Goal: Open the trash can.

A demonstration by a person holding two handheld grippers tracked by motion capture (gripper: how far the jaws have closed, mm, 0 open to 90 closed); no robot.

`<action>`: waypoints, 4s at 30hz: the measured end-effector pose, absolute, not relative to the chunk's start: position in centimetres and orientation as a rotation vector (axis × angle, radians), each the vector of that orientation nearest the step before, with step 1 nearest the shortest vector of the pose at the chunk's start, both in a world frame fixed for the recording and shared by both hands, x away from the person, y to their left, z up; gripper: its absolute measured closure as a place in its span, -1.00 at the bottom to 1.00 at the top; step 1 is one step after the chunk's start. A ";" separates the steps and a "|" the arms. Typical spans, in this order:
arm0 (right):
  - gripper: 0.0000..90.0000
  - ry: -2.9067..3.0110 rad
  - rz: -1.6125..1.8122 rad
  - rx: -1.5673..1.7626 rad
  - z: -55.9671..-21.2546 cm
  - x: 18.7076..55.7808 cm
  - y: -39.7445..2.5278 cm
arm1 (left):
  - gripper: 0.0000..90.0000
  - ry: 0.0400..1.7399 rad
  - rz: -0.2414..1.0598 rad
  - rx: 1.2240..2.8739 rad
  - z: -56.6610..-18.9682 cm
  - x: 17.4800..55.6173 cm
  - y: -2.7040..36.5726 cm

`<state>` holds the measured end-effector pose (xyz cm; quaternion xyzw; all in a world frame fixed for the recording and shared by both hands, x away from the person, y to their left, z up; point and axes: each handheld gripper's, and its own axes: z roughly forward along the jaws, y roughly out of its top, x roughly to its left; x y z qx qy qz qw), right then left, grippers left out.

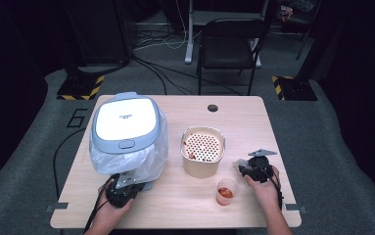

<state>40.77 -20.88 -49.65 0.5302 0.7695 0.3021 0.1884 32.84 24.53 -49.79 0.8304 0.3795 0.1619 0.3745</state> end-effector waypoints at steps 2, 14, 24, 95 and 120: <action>0.35 2.165 0.850 1.491 -49.7 40.8 -20.9 | 1.00 0.979 0.409 2.128 -49.9 32.8 24.4; 0.35 2.163 0.851 1.497 -49.7 40.6 -20.8 | 1.00 0.944 0.442 2.203 -50.5 32.9 24.2; 0.35 2.168 0.858 1.488 -49.7 40.7 -20.9 | 1.00 0.984 0.394 2.155 -51.1 33.1 24.3; 0.35 2.351 1.076 0.908 -28.6 39.8 -10.3 | 1.00 0.934 0.409 2.227 -50.8 33.3 24.5; 0.35 2.435 1.196 0.744 -26.9 40.7 -3.6 | 1.00 0.915 0.409 2.206 -50.9 33.3 24.6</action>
